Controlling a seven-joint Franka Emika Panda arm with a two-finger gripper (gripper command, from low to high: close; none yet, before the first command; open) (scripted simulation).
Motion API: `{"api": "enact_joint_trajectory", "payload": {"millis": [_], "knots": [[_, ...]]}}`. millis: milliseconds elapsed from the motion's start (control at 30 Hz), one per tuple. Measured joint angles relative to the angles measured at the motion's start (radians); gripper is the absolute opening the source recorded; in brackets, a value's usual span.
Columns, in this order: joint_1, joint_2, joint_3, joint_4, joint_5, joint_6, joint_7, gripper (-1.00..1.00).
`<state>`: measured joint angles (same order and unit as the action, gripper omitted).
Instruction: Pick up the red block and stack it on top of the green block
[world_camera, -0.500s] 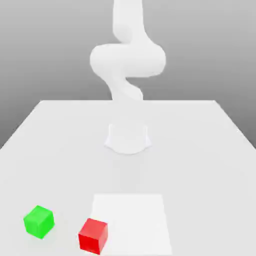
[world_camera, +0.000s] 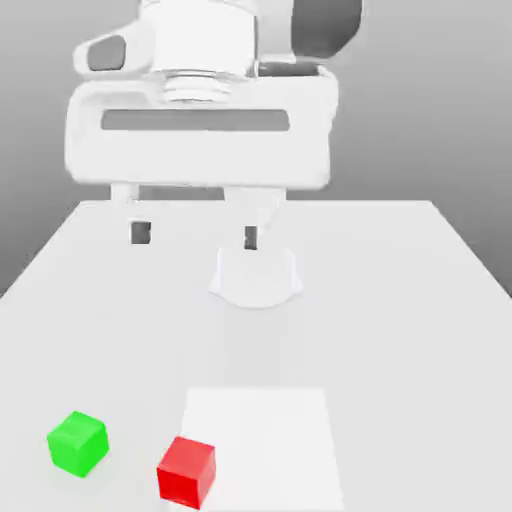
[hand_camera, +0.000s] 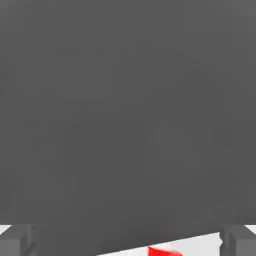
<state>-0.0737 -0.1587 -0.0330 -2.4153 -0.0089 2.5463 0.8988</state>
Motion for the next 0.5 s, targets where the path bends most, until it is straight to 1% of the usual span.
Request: {"api": "enact_joint_trajectory", "payload": {"millis": [300, 467, 500], "knots": [[-0.034, 0.327, -0.019, -0.059, 0.028, 0.125, 0.027, 0.0], [-0.047, 0.508, -0.007, -0.042, 0.051, 0.261, 0.016, 0.0], [-0.049, 0.534, -0.005, -0.038, 0.053, 0.283, 0.014, -1.0]]}}
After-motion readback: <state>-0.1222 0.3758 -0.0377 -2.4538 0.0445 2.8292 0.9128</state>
